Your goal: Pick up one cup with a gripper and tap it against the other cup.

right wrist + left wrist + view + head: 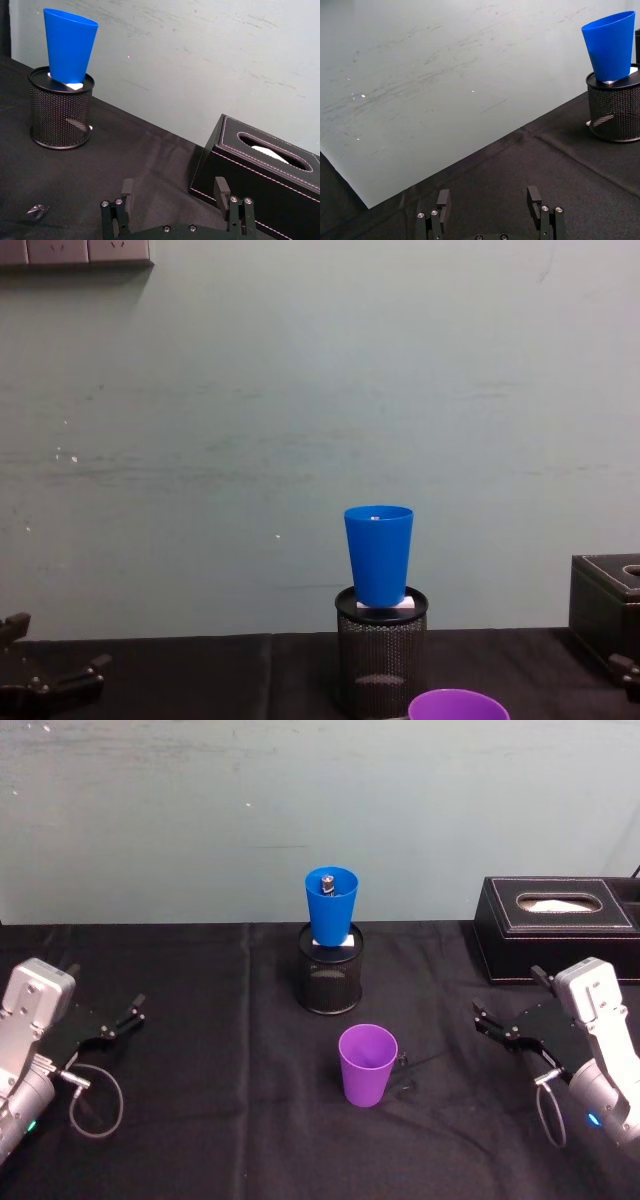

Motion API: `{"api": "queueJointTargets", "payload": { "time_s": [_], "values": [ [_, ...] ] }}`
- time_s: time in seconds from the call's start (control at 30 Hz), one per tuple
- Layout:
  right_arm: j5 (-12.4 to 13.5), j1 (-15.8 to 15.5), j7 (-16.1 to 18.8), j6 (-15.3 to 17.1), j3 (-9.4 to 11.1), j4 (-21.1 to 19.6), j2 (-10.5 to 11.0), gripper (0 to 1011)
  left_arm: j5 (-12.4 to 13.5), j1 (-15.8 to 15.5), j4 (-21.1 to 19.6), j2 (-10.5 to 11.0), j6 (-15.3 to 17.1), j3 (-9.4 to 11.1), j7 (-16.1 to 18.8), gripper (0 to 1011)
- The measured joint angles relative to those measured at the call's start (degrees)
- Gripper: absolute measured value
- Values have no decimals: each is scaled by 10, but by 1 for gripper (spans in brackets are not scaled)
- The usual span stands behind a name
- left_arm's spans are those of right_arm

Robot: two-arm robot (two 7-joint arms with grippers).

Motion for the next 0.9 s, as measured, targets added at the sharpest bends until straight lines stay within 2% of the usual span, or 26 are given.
{"api": "queueJointTargets", "payload": {
  "time_s": [0.17,0.3,0.47,0.57,0.7,0.73,0.77,0.8,0.83,0.9],
  "values": [
    [0,0,1,-1,1,0,0,1004,0,0,0,0,0,0,0,1000],
    [4,-11,13,-25,12,-10,6,1004,0,0,0,0,0,0,0,1000],
    [24,-41,39,-56,26,-33,13,1004,0,0,0,0,0,0,0,1000],
    [46,-63,68,-75,29,-44,18,1004,0,0,0,0,0,0,0,1000],
    [82,-85,129,-93,26,-51,26,1004,0,0,0,0,0,0,0,1000],
    [90,-88,143,-95,24,-52,27,1004,0,0,0,0,0,0,0,1000],
    [106,-93,175,-100,18,-51,30,1004,0,0,0,0,0,0,0,1000],
    [111,-94,189,-102,16,-50,31,1004,0,0,0,0,0,0,0,1000],
    [123,-94,218,-105,10,-46,32,1004,0,0,0,0,0,0,0,1000],
    [130,-94,241,-107,4,-41,32,1004,0,0,0,0,0,0,0,1000]
  ]
}}
